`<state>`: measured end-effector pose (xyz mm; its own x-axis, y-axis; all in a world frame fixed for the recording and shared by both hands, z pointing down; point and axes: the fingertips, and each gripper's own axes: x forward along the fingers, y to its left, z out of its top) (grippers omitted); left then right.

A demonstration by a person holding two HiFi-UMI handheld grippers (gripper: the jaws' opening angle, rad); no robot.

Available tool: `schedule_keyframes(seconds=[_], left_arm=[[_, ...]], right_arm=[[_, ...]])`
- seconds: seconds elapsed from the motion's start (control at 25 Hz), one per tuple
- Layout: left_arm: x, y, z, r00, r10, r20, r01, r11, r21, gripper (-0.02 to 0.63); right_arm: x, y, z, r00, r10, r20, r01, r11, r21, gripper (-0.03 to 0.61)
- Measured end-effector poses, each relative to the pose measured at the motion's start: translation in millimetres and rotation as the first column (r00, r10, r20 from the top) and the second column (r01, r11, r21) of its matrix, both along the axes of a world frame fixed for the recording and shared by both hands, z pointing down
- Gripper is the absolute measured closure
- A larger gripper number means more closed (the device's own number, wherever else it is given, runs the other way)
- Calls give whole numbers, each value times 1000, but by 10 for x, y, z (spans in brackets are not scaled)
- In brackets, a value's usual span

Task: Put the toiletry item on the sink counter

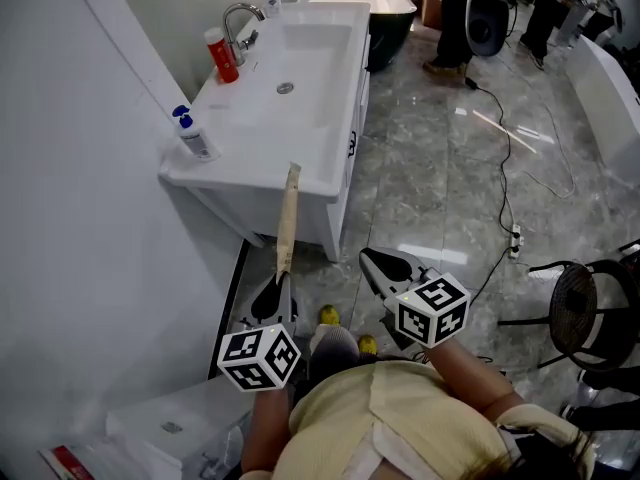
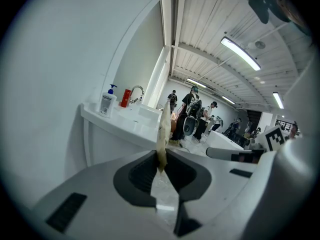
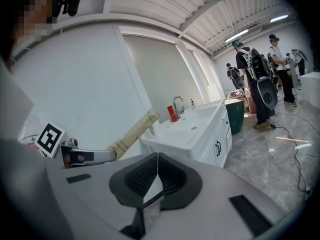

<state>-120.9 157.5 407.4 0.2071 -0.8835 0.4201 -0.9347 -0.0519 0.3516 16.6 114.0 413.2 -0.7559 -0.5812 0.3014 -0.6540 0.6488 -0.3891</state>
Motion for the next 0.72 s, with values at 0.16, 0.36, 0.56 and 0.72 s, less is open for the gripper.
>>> schedule_keyframes(seconds=[0.16, 0.36, 0.56, 0.72], left_arm=[[-104, -313, -2, 1000, 13, 2, -13, 1000, 3, 538], [-254, -801, 41, 999, 44, 20, -44, 999, -4, 538], [-431, -1242, 48, 999, 51, 16, -51, 999, 1, 538], [-544, -1535, 31, 998, 56, 24, -56, 998, 6, 538]], right_arm=[[-66, -258, -2, 1000, 14, -9, -14, 1000, -2, 551], [-196, -717, -19, 999, 41, -21, -41, 999, 2, 551], [-372, -1141, -14, 998, 54, -19, -54, 999, 0, 551], [-534, -1428, -61, 998, 57, -22, -57, 998, 8, 551]])
